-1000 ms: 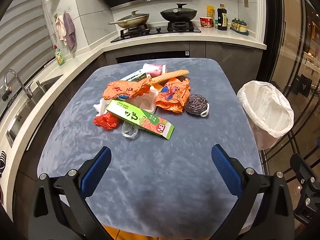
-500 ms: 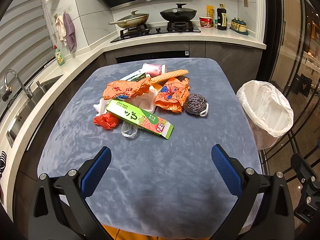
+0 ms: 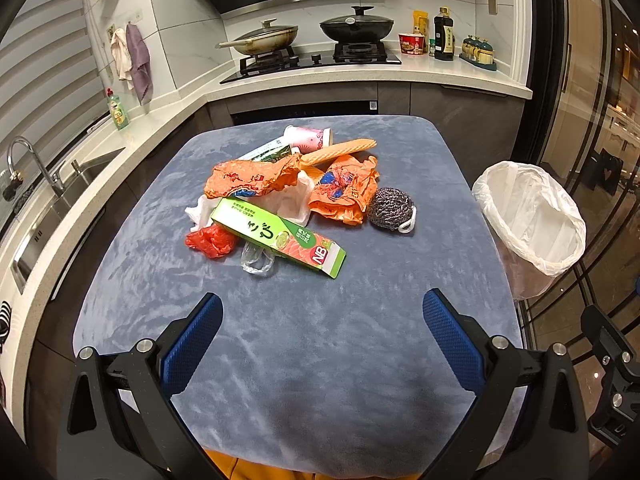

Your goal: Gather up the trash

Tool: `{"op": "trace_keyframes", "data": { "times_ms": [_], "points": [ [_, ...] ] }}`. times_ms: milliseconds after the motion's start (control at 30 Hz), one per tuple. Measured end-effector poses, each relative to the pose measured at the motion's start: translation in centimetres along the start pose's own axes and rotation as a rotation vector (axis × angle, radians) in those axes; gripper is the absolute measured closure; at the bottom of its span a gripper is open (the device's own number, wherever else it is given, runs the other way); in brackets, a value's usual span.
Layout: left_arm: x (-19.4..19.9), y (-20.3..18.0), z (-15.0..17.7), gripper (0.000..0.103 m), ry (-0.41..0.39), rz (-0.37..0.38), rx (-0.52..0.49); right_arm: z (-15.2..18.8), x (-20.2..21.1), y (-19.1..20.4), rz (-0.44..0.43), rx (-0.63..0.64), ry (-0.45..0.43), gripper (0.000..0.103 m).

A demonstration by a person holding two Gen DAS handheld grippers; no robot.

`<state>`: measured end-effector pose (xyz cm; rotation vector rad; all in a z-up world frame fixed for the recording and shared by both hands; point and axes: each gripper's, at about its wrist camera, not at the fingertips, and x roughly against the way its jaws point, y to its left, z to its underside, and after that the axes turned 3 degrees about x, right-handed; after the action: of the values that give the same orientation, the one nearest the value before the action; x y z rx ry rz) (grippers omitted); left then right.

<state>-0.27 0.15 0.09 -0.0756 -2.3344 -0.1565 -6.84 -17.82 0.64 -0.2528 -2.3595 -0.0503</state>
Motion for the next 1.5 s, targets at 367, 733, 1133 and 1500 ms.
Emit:
{"op": "trace_keyframes", "data": {
  "times_ms": [367, 733, 1133, 1500],
  "points": [
    [-0.12, -0.32, -0.03, 0.007, 0.005, 0.001, 0.001, -0.29, -0.02, 0.28, 0.012, 0.014, 0.001, 0.007],
    [-0.44, -0.37, 0.21, 0.007, 0.013, 0.006, 0.002, 0.15, -0.45, 0.19, 0.029, 0.013, 0.009, 0.007],
    [-0.48, -0.35, 0.21, 0.007, 0.014, 0.007, 0.002, 0.21, -0.42, 0.17, 0.03, 0.013, 0.007, 0.007],
    [-0.5, -0.38, 0.28, 0.007, 0.015, 0.008, 0.002, 0.17, -0.42, 0.14, 0.029, 0.013, 0.009, 0.007]
  ]
}}
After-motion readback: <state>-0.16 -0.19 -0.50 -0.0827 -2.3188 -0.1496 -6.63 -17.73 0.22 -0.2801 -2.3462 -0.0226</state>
